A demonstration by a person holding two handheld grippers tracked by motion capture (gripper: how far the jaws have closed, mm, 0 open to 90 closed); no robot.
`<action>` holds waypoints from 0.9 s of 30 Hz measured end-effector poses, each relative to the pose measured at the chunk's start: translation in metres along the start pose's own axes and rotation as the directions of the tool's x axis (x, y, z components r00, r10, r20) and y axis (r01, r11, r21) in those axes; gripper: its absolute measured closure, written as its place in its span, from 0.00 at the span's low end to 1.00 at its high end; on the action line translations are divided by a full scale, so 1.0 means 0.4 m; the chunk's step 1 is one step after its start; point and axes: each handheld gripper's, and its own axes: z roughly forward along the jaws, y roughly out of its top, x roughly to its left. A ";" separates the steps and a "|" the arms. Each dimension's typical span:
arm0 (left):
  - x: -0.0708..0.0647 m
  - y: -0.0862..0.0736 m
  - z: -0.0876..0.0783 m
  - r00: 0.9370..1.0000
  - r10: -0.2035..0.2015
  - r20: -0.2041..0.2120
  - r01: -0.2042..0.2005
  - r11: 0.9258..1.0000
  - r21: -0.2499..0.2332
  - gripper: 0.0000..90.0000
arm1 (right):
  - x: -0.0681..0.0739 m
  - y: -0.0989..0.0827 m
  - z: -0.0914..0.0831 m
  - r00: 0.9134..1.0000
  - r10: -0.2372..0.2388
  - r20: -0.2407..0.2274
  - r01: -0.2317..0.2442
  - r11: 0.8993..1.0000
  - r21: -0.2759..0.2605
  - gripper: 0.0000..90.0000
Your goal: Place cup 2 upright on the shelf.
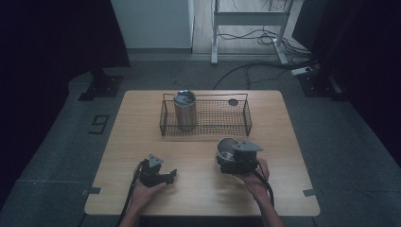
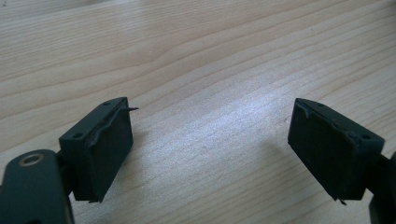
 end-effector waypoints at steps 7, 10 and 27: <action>0.001 -0.001 0.000 1.000 -0.002 0.003 0.002 1.000 0.004 0.16 | -0.004 0.012 -0.002 1.000 0.012 0.003 -0.012 1.000 -0.010 0.08; 0.003 -0.001 0.000 1.000 -0.007 0.002 0.007 1.000 0.007 0.16 | -0.006 0.023 -0.003 1.000 0.009 0.010 -0.009 1.000 -0.009 0.08; -0.002 0.000 0.002 1.000 0.002 -0.013 -0.002 1.000 0.021 0.16 | -0.024 0.071 -0.014 0.999 0.033 0.028 -0.032 0.999 -0.021 0.08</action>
